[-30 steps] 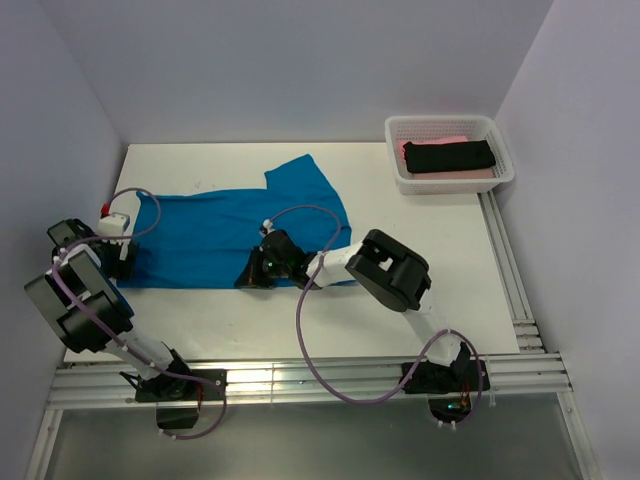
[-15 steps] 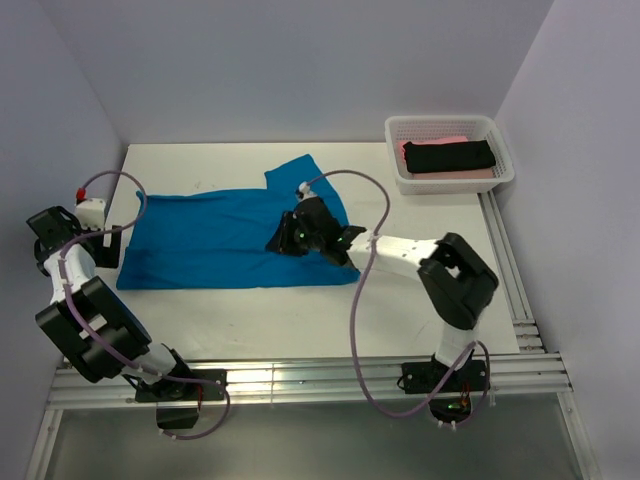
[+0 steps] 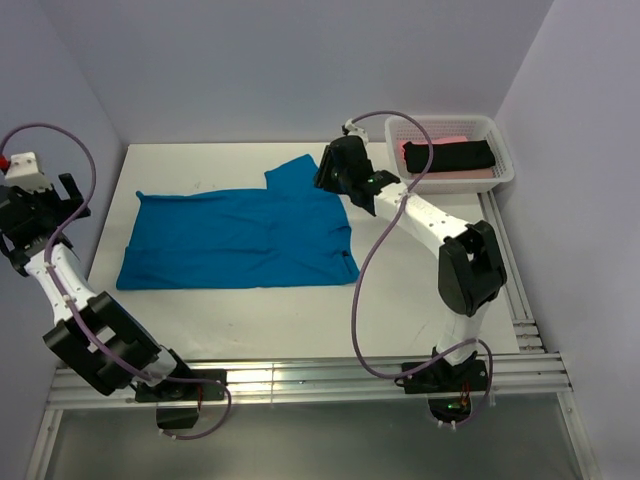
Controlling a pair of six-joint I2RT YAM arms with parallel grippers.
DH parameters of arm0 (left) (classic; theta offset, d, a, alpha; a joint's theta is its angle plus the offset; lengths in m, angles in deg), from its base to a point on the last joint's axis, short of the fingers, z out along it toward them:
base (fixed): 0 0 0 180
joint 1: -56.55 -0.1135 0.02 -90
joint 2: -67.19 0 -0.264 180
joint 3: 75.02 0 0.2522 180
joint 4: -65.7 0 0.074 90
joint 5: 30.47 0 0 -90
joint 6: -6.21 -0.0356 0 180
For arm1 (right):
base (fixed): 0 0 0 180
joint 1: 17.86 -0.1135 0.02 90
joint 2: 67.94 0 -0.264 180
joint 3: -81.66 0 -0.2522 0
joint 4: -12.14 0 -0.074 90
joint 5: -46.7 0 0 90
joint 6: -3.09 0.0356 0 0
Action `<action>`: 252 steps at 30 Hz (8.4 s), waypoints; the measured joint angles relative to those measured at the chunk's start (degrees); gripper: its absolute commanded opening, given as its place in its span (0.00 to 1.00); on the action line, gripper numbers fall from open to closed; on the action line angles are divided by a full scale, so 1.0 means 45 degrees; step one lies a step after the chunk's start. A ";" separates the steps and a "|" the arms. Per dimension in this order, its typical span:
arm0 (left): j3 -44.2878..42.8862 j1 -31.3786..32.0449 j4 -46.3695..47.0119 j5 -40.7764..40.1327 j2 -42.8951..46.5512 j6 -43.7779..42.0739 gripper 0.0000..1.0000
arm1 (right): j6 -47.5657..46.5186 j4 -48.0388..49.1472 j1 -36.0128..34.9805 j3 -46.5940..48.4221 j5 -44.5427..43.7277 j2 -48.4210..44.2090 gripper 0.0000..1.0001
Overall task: Roll the t-shirts
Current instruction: Fold the tshirt
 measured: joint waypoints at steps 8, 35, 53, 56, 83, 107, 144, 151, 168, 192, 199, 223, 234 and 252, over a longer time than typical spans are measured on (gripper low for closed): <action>-0.0102 -0.0015 0.0636 0.0831 0.1088 0.1462 1.00 | -0.0923 0.0612 0.0068 -0.0690 -0.1001 -0.0476 0.65; -0.2477 0.1705 -0.0131 0.4541 0.0486 0.0316 0.95 | -0.3366 0.2244 0.0481 -0.0102 -0.0826 -0.1292 0.78; -0.5853 0.3356 -0.3133 0.1321 -0.7378 -0.0233 0.90 | -0.3094 -0.1962 0.1710 0.8952 0.2293 0.8145 0.70; -0.6353 0.3332 -0.3138 0.1209 -0.8126 0.0034 0.90 | -0.2550 -0.2064 0.1957 0.9049 0.2594 0.8607 0.69; -0.0121 0.0325 -0.6193 0.0913 -0.3143 -0.2803 1.00 | -0.0427 -0.0015 0.1258 -0.9005 0.3497 -0.3721 0.80; 0.1297 -0.0262 -0.6499 0.0389 -0.3206 -0.3463 0.96 | 0.0369 0.0967 0.0481 -0.9976 0.3551 -0.3619 0.12; 0.3390 -0.1015 -0.7363 -0.0729 -0.2244 -0.5683 0.00 | 0.1180 -0.1161 -0.0627 -1.2580 0.3191 -0.7524 0.00; 0.3793 -0.1705 -0.8121 -0.0879 -0.1734 -0.6863 0.30 | 0.2220 -0.2992 -0.1792 -1.2837 0.2764 -0.9224 0.29; 0.0874 -0.2050 -1.0856 -0.0588 -0.0534 -0.7315 0.74 | 0.2011 -0.6042 -0.2127 -0.9151 -0.0102 -0.9462 0.57; -0.4697 0.1545 -0.7208 0.2759 -0.7956 -0.2987 0.61 | -0.3084 -0.0792 0.2089 0.0083 0.1676 0.1865 0.47; -0.5561 0.1953 -0.6965 0.3240 -0.8801 -0.2463 0.60 | -0.3342 -0.0539 0.2671 0.3084 0.2914 0.4328 0.52; -0.6407 0.2453 -0.7310 0.3449 -0.8801 -0.2331 0.62 | -0.1773 -0.2390 0.2783 0.7849 0.2759 0.8432 0.54; -0.6407 0.2531 -0.7378 0.3385 -0.8801 -0.2336 0.63 | -0.1724 -0.4512 0.1865 1.0418 0.1161 0.9598 0.49; -0.6407 0.2817 -0.7393 0.3143 -0.8801 -0.2336 0.63 | -0.1583 -0.5542 0.1705 1.1094 -0.0010 1.0054 0.46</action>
